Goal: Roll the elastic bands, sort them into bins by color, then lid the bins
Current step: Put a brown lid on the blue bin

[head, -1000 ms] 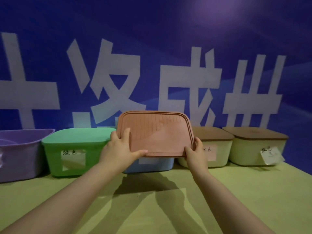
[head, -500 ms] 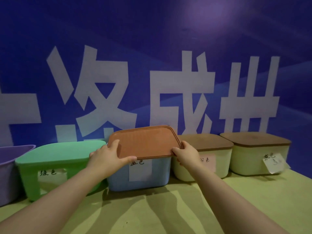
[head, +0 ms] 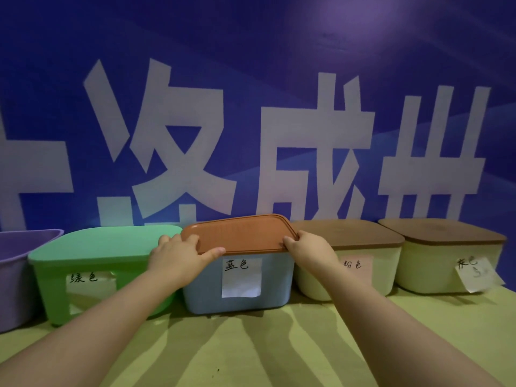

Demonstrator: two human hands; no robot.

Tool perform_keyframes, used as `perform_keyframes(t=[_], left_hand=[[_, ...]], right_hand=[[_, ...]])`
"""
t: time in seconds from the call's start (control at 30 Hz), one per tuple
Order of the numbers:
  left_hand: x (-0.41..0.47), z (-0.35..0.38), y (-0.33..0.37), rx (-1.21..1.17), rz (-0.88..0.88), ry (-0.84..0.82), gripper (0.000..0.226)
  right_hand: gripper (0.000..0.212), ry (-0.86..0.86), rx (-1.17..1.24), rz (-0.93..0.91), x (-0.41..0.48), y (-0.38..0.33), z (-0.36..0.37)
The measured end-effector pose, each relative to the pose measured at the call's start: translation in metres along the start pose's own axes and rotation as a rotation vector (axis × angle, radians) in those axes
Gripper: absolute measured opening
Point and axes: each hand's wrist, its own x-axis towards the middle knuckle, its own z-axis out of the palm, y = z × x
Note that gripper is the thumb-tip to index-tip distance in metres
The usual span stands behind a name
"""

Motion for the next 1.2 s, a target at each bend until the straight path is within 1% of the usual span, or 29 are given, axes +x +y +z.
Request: perform_keyframes(t=[0.17,0.3,0.47,0.6,0.67,0.7,0.8,0.9,1.0,1.1,1.2], left_hand=[[0.005,-0.002,-0.002,0.096,0.034,-0.064,0.085],[0.002,-0.009,-0.004,0.172,0.076,-0.101,0.085],[0.006,-0.007,-0.004,0.269,0.097,-0.096,0.077],[0.007,-0.007,-0.004,0.277,0.111,-0.113,0.075],[0.008,-0.008,-0.003,0.269,0.112,-0.130,0.076],[0.008,-0.009,-0.003,0.268,0.109,-0.147,0.079],[0.007,-0.011,-0.002,0.267,0.109,-0.197,0.086],[0.007,-0.012,-0.002,0.235,0.109,-0.203,0.087],[0.011,-0.012,-0.004,0.239,0.128,-0.164,0.095],[0.014,-0.013,-0.005,0.283,0.150,-0.144,0.104],[0.017,-0.015,0.000,0.353,0.161,-0.116,0.100]], right_hand=[[0.048,-0.011,-0.168,0.048,0.010,-0.009,-0.004],[0.047,0.051,-0.256,0.001,0.010,-0.007,-0.005],[0.042,0.114,-0.384,-0.072,0.008,-0.009,-0.006],[0.032,0.183,-0.390,-0.067,0.009,-0.011,-0.005],[0.032,0.198,-0.439,-0.133,0.013,-0.010,-0.004],[0.034,0.163,-0.431,-0.162,0.017,-0.008,-0.002],[0.039,-0.053,-0.349,-0.200,0.032,-0.005,0.003],[0.044,-0.173,-0.413,-0.241,0.049,-0.007,0.006],[0.055,-0.244,-0.428,-0.223,0.058,-0.012,0.010],[0.059,-0.265,-0.420,-0.221,0.060,-0.014,0.011],[0.058,-0.263,-0.428,-0.230,0.062,-0.014,0.012]])
